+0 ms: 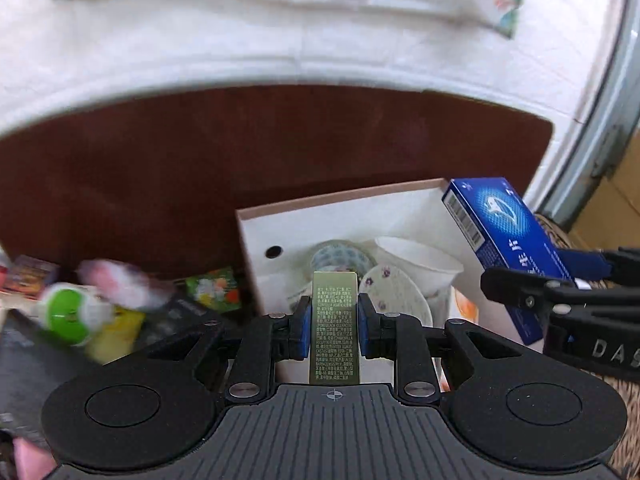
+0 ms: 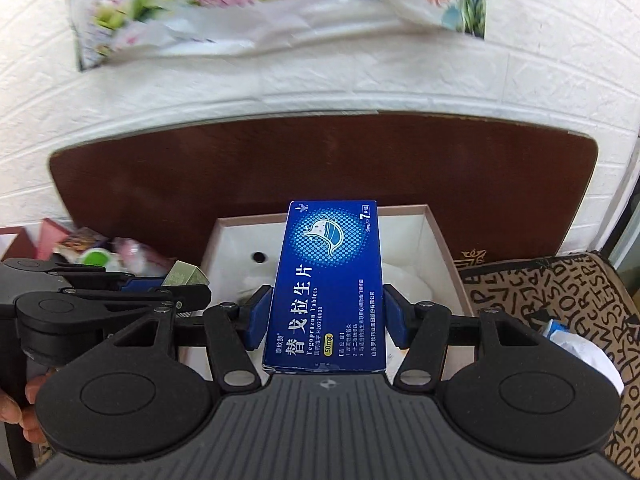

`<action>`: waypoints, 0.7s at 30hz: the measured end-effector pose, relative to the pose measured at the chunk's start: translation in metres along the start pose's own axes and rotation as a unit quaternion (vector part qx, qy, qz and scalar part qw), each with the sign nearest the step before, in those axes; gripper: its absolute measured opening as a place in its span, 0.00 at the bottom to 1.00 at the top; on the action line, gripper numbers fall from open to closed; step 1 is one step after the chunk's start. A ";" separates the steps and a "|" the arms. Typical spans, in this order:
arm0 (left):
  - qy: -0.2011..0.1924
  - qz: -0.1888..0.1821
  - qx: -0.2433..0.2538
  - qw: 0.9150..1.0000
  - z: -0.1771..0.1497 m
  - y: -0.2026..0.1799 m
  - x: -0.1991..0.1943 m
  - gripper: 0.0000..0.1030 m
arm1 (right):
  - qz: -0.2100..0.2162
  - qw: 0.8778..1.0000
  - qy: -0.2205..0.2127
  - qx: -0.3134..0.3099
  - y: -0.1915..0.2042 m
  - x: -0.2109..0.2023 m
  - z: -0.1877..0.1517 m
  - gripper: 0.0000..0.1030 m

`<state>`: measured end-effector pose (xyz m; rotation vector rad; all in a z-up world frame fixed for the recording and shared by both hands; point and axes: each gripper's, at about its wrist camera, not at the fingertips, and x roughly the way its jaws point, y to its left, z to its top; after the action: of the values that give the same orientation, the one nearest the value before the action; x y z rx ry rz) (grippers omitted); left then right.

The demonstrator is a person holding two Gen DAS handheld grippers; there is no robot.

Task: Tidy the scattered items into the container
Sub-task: 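Lower both boxes into the brown cardboard box and open both tools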

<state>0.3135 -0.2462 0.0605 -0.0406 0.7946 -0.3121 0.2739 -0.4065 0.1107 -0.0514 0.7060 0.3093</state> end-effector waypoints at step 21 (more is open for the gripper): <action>-0.031 0.018 -0.043 0.998 0.012 0.014 0.088 0.99 | -0.037 0.999 -0.026 0.023 -0.053 0.088 -0.010 0.93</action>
<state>0.3835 -0.2592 0.0061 -0.1155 0.7456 -0.2418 0.3464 -0.4353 0.0437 -0.0248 0.6572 0.2218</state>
